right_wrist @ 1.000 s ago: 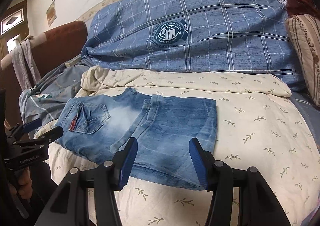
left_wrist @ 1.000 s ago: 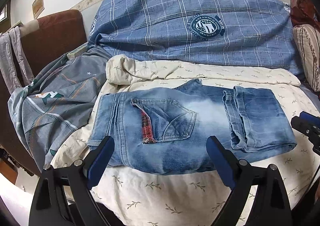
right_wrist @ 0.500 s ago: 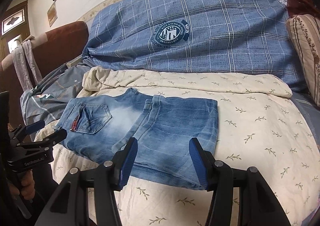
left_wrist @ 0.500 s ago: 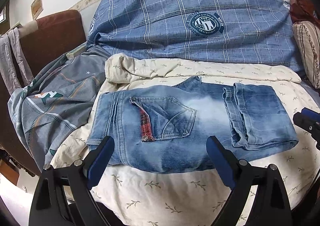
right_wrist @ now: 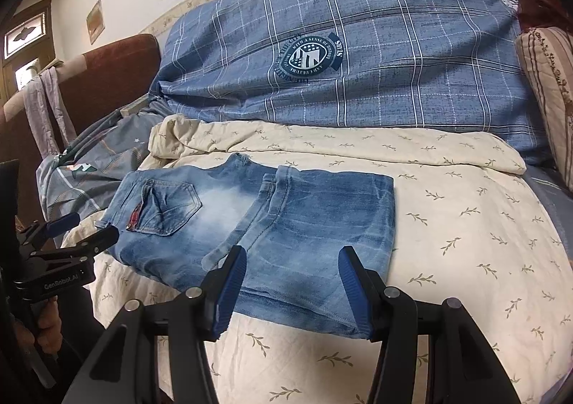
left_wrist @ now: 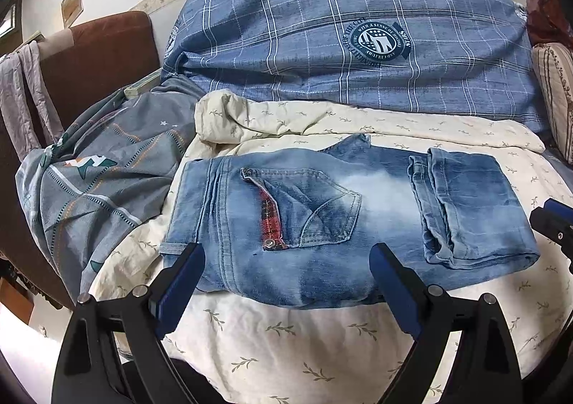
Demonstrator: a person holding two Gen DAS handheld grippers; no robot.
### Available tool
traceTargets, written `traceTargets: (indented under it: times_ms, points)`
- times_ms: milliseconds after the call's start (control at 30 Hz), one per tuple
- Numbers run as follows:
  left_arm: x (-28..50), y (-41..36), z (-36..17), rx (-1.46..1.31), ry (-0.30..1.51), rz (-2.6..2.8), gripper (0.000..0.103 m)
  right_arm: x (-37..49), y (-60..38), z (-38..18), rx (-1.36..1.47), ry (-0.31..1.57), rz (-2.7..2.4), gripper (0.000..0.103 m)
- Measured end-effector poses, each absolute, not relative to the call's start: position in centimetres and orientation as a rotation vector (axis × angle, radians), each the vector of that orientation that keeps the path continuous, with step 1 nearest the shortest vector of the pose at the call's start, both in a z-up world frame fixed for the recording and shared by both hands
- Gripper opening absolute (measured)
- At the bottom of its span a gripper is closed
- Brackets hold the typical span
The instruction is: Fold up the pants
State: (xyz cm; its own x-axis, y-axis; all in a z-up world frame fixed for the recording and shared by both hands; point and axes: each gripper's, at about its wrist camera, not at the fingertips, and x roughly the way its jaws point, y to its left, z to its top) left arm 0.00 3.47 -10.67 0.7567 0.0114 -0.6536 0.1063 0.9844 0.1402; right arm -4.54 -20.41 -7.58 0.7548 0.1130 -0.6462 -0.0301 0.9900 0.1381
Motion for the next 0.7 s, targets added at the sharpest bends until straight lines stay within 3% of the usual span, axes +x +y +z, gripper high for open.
traceTargets:
  times_ms: [700]
  points:
    - [0.04, 3.59, -10.79, 0.172, 0.716, -0.049, 0.093, -4.66, -20.17, -7.32, 0.119, 0.698, 0.093, 0.057]
